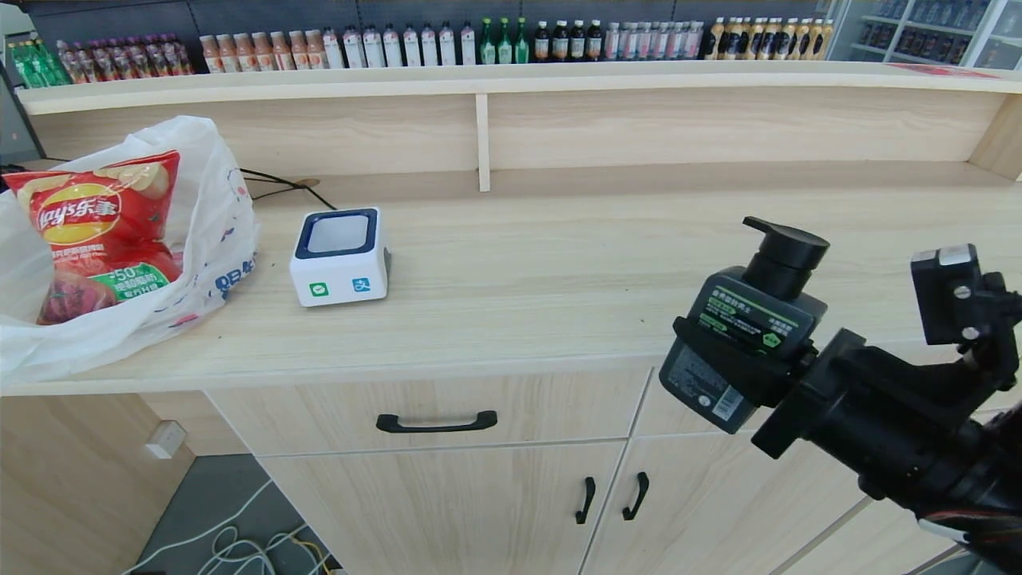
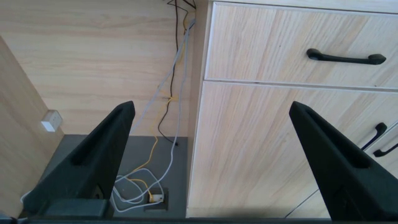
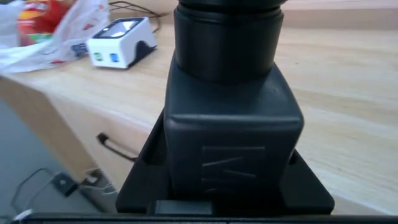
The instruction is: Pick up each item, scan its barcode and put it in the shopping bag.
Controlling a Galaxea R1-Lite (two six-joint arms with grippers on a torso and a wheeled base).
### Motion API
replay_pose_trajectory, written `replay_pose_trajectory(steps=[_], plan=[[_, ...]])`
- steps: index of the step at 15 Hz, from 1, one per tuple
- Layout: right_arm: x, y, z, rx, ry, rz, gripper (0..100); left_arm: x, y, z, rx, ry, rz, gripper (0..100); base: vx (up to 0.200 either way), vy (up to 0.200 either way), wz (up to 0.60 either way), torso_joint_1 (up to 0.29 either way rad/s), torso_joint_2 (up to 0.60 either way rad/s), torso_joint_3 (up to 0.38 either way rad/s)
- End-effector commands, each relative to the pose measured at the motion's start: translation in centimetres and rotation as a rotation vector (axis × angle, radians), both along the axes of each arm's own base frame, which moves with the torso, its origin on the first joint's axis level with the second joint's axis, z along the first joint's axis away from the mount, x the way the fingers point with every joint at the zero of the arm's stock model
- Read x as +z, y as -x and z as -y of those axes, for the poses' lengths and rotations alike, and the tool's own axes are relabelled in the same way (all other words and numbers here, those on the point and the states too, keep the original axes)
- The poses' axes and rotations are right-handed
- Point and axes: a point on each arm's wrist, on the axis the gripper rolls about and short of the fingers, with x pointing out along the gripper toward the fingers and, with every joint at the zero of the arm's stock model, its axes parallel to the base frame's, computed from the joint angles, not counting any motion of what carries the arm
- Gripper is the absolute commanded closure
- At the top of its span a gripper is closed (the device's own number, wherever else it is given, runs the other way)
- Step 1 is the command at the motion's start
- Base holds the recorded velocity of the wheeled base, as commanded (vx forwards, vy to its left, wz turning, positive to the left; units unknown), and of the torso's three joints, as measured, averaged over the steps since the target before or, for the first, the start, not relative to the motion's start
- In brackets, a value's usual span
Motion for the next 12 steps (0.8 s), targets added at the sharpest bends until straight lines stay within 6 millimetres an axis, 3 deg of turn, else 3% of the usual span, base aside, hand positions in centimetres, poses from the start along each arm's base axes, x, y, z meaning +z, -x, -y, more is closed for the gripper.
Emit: replay_pose_trajectory(steps=[1,5,9,12], plan=[[1.0,0.8,0.3,0.082,-0.064,0.007,100,0.0,0.0,0.0,0.000,0.001,0.000,0,0.000,0.000,0.00,0.000,0.00,0.000],[1.1,1.1,-0.4,0.319,-0.135,-0.083,100,0.0,0.0,0.0,0.000,0.001,0.000,0,0.000,0.000,0.00,0.000,0.00,0.000],[3.7,1.9,-2.8,0.509,-0.371,-0.196,100,0.0,0.0,0.0,0.000,0.001,0.000,0,0.000,0.000,0.00,0.000,0.00,0.000],[5.6,1.2,-4.6,0.581,-0.457,-0.213,100,0.0,0.0,0.0,0.000,0.001,0.000,0,0.000,0.000,0.00,0.000,0.00,0.000]])
